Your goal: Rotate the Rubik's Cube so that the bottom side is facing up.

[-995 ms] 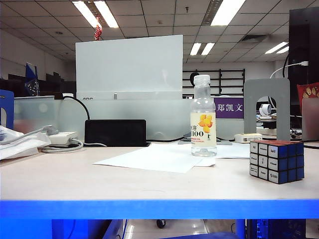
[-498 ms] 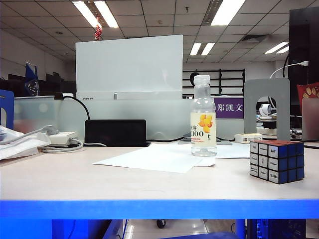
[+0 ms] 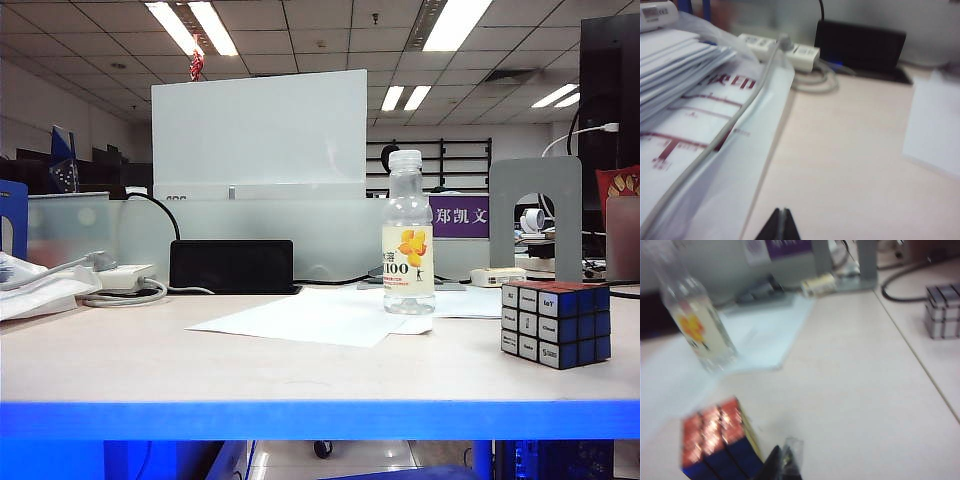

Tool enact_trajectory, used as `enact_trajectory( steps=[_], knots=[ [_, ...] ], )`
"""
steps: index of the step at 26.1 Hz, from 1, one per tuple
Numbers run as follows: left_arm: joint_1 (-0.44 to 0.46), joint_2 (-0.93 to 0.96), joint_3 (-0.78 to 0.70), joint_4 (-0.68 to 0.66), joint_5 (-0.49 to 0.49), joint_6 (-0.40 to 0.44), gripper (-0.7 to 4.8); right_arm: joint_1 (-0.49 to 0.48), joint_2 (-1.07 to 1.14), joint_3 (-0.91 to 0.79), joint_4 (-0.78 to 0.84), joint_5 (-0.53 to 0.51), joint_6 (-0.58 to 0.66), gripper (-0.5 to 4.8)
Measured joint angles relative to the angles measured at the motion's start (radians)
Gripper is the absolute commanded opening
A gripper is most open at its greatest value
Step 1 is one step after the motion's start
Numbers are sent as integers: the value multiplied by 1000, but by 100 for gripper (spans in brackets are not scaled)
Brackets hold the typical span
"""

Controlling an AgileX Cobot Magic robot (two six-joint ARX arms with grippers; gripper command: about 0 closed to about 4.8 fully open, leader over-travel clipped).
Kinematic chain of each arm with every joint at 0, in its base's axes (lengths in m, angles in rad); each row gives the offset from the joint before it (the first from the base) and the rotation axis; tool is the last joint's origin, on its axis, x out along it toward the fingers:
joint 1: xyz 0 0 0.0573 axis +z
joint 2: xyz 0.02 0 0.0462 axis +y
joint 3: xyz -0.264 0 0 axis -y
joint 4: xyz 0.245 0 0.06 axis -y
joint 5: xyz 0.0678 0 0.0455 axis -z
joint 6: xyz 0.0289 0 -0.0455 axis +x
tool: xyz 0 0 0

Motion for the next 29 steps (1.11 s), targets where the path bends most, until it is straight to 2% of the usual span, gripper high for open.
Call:
enact_trajectory(
  steps=[5, 9, 14, 22, 26, 29],
  knots=[
    [0, 0, 0, 104, 60, -60, -1, 0, 0, 6, 48, -18, 30, -6],
    [0, 0, 0, 113, 95, -71, -1, 0, 0, 28, 52, -20, 31, -6],
    [0, 0, 0, 154, 116, -131, -1, 0, 0, 42, 62, -22, 32, -6],
    [0, 11, 13, 161, 198, -156, -1, 0, 0, 47, 55, -50, 35, -6],
    [0, 104, 66, 151, 220, -154, -1, 0, 0, 48, 53, -61, 41, -6],
    [0, 251, 123, 167, 267, -124, -1, 0, 0, 48, 45, -65, 43, -6]
  ],
)
